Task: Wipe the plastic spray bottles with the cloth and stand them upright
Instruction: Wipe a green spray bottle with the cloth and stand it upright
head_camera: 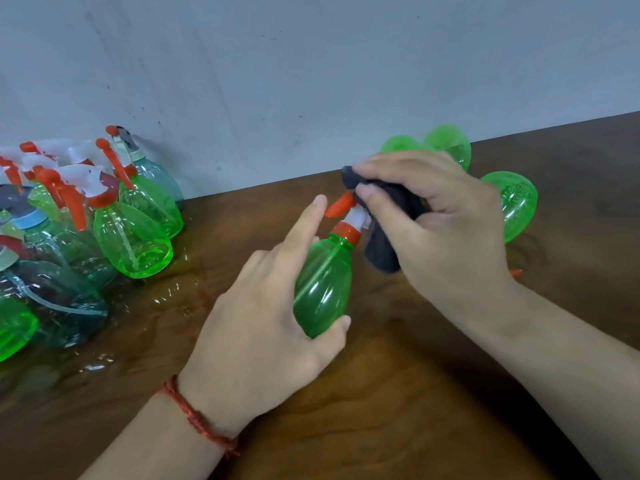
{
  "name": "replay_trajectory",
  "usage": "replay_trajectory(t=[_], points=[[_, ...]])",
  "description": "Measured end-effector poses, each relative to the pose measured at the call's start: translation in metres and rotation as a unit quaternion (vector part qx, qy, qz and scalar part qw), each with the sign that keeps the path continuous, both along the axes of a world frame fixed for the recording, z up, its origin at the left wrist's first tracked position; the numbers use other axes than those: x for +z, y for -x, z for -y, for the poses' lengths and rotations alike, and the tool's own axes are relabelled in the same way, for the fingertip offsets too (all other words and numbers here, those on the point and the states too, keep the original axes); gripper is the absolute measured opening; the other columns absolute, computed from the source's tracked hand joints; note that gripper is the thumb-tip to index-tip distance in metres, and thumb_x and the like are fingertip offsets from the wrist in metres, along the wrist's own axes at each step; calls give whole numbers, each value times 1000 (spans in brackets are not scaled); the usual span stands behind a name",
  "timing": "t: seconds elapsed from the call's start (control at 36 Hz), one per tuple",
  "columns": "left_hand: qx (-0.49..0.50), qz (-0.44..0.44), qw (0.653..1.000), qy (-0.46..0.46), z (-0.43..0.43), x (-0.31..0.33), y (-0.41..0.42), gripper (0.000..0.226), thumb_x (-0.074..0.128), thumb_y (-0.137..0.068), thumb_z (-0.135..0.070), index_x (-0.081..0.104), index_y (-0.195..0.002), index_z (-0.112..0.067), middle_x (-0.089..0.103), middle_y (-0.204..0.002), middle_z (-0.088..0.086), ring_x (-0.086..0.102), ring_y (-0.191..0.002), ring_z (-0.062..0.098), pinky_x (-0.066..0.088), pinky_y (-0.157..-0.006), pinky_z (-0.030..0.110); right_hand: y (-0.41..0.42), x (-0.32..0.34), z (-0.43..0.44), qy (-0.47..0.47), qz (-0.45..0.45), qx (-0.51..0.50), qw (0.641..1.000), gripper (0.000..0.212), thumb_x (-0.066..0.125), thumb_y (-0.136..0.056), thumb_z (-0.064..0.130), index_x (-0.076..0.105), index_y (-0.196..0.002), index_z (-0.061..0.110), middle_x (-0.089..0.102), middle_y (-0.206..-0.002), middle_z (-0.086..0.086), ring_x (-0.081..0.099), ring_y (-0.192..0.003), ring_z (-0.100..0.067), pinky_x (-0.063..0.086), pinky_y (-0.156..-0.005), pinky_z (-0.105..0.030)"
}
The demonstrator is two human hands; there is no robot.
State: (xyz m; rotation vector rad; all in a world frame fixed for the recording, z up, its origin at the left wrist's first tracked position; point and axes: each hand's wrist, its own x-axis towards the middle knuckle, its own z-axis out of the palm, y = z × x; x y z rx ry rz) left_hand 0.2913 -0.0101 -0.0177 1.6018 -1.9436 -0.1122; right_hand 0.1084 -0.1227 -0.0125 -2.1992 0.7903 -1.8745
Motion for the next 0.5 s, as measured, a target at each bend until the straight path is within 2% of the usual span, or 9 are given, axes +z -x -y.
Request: replay_trajectory(t=[0.06,0.14,0.25,0.33,0.44,0.5], points=[[24,47,998,26,0,0,0,127,89,-74,-46,4,-168,-50,56,-138,-28,56,-118,6,60,-92,39,-3,-1,-4,-3,-2,11,1000,16,79,-95,6,82,-109,13,78,-111,5,72,-110,-12,54,-98,-41],[36,55,997,33,2,-1,-2,129,89,-74,-44,4,-170,-46,55,-138,-28,56,-118,8,59,-88,37,-10,-3,-13,-21,-21,62,998,16,78,-96,7,82,-110,14,78,-112,7,71,-110,-12,55,-98,-35],[39,53,998,18,3,-2,-4,128,87,-75,-47,1,-170,-45,55,-140,-29,52,-118,2,46,-88,22,-3,-2,-4,-7,-11,43,999,14,78,-95,6,83,-107,11,79,-112,4,72,-109,-9,56,-98,-40],[18,24,1000,8,2,-3,-3,128,88,-75,-48,1,-168,-50,56,-140,-28,56,-123,3,48,-97,21,-2,-5,3,-3,11,20,1000,14,79,-93,3,83,-105,9,79,-111,1,73,-108,-12,57,-95,-43],[-8,-52,999,-16,3,-6,-5,126,90,-76,-45,2,-165,-59,60,-139,-24,64,-124,7,55,-107,33,-11,-11,-5,-29,-18,83,996,15,80,-93,1,83,-105,9,78,-113,0,74,-108,-15,60,-93,-37],[-26,-77,996,-23,5,-6,-5,123,91,-77,-43,6,-165,-58,63,-137,-26,66,-123,5,52,-107,25,-9,-11,-1,-21,-34,69,997,14,80,-93,2,84,-104,10,78,-112,0,74,-108,-14,59,-93,-35]])
